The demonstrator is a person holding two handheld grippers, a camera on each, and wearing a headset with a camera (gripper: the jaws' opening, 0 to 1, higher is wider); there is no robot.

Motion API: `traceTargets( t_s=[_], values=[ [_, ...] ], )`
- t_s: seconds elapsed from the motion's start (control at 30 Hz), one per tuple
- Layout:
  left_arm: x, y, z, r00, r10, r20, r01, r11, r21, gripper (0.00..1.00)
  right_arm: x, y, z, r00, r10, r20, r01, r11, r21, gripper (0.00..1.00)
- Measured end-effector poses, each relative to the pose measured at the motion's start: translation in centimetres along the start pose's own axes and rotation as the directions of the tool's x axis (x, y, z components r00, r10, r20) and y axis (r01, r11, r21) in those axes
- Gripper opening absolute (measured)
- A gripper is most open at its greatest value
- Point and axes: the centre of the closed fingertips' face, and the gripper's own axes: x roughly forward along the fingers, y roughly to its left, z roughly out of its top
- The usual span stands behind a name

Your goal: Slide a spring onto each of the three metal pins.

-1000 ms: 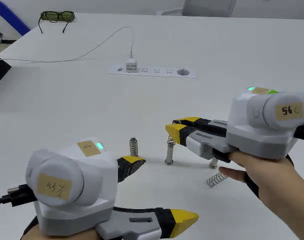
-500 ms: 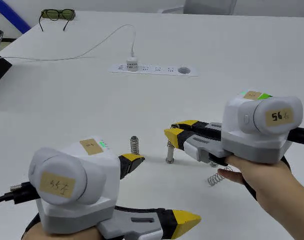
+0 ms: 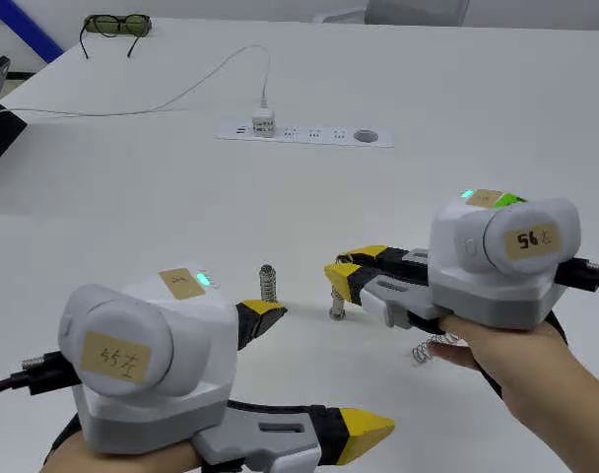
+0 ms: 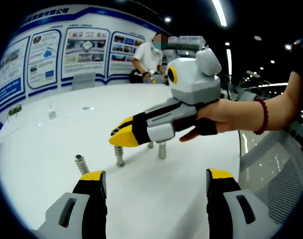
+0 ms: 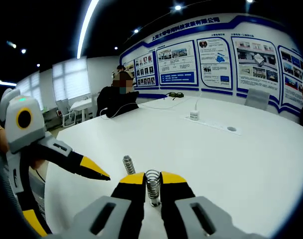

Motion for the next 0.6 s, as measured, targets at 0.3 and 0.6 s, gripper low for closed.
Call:
traceTargets(
  t_s=[0.3,0.6],
  values=[
    [-0.1,0.1,0.0,1.0,0.003,-0.001,-0.003,1.0,0.0,0.83,0.4,0.0,-0.9,0.9998,-0.001,-0.02,0.001,1.0,0.006,0.12],
    [-0.1,0.1,0.0,1.0,0.004,-0.002,-0.004,1.0,0.0,0.82,0.7,-0.1,-1.9,0.9989,-0.002,-0.046,0.003,1.0,0.015,0.12]
  ],
)
